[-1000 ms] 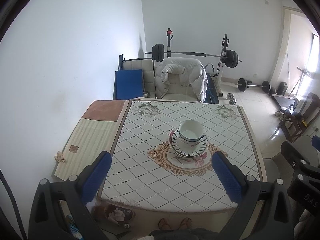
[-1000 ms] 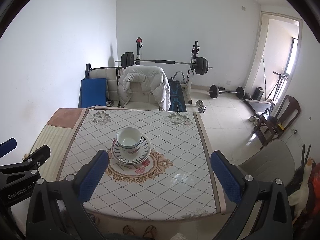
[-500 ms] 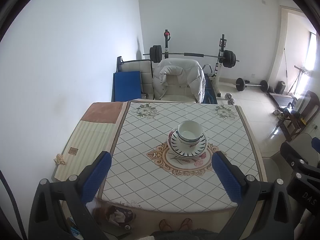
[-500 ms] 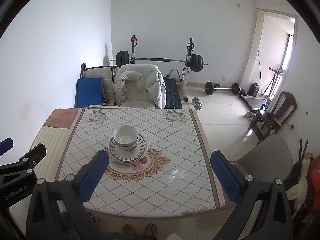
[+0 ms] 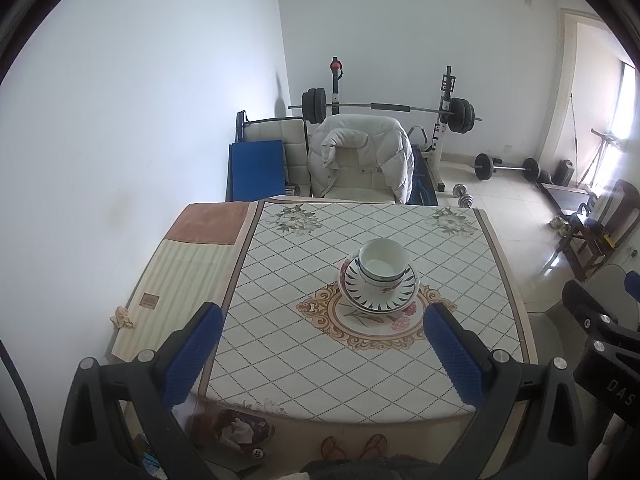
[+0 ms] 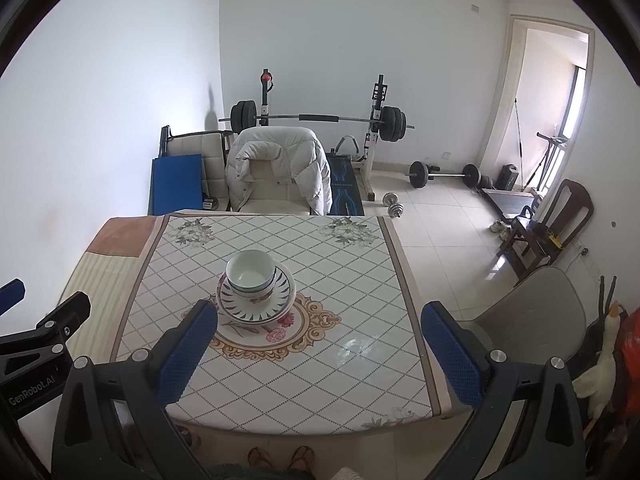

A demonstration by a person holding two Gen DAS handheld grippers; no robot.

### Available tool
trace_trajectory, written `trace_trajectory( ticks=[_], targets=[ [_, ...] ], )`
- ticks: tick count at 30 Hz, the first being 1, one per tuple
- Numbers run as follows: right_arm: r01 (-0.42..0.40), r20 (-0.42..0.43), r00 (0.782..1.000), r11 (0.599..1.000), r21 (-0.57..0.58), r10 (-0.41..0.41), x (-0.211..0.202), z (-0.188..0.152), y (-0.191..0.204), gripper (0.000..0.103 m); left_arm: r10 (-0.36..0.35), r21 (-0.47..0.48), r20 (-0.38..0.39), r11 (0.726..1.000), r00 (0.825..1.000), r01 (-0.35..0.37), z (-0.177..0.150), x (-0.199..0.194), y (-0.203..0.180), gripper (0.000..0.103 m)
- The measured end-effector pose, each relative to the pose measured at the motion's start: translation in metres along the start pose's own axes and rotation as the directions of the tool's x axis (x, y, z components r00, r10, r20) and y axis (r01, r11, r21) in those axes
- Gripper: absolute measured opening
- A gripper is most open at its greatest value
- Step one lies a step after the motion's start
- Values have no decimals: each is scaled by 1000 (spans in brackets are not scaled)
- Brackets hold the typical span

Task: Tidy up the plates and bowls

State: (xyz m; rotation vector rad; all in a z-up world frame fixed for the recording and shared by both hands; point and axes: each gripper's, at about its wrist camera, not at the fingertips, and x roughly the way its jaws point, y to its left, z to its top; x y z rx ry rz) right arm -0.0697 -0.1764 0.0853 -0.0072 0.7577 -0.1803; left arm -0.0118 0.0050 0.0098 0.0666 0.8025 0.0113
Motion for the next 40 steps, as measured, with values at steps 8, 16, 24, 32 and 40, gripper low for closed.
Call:
trace_trajectory(
  ticks=[8, 16, 24, 32, 40],
  targets=[
    [-5, -4, 1000, 1000, -3, 5, 3, 3, -2, 103, 2, 2, -1, 1000, 1000, -2, -1, 0, 1, 103],
    [-7, -6, 1000, 1000, -5, 7, 4, 3, -3, 103, 1, 1, 0, 1000, 1000, -1, -2, 0, 1, 103],
    [-2, -7, 1000, 1000, -11, 2, 7, 5, -6, 103, -4, 4, -9, 1000, 1000, 4, -3, 4, 5, 103],
    [-3, -17, 1000, 1000, -14, 3, 10, 7, -5, 103, -1, 9, -10, 1000, 1000, 1, 0, 7, 6, 103],
    [-3, -19, 1000, 1000, -16, 2, 13, 5, -5, 103, -3, 14, -5, 1000, 1000, 3, 1, 9, 7, 103]
  ],
)
